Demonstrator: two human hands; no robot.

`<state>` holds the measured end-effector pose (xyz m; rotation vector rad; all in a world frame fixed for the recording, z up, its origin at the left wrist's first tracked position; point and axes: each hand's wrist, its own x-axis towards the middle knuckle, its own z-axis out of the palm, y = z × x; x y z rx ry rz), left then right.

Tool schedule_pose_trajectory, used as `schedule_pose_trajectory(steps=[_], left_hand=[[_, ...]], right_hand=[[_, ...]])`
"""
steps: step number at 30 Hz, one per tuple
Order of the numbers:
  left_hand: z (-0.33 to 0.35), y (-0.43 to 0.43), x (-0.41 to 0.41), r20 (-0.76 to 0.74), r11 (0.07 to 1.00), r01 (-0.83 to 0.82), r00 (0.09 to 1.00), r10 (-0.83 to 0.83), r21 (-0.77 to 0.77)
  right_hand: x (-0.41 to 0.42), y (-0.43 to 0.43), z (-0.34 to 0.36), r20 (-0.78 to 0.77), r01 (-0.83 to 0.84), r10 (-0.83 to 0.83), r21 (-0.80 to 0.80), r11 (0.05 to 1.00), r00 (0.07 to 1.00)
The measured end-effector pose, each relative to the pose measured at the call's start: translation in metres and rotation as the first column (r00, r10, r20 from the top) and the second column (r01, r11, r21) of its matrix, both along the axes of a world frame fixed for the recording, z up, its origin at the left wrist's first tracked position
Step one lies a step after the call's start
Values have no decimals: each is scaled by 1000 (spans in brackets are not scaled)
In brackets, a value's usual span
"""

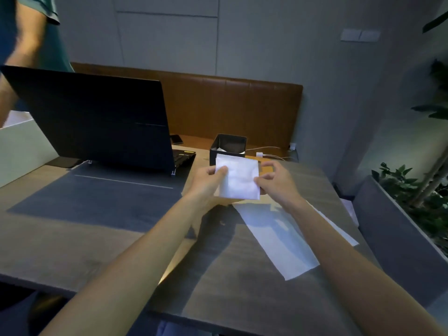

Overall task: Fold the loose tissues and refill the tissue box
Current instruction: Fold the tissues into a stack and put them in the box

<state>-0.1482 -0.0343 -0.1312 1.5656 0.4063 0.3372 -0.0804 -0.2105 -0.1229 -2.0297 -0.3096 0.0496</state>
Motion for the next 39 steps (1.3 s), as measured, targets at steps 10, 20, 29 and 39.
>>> schedule_pose_trajectory(steps=[10, 20, 29, 39], left_hand=[[46, 69, 132, 177, 851, -231, 970, 165, 473], [31, 90, 197, 4, 389, -69, 986, 165, 919], [26, 83, 221, -215, 127, 201, 970, 110, 971], [30, 79, 211, -160, 281, 138, 985, 57, 950]], right_hand=[[114, 59, 32, 343, 17, 20, -105, 994, 939], [182, 104, 22, 308, 42, 173, -584, 811, 936], [201, 120, 22, 177, -54, 321, -801, 597, 931], [190, 109, 25, 381, 66, 332, -735, 675, 863]])
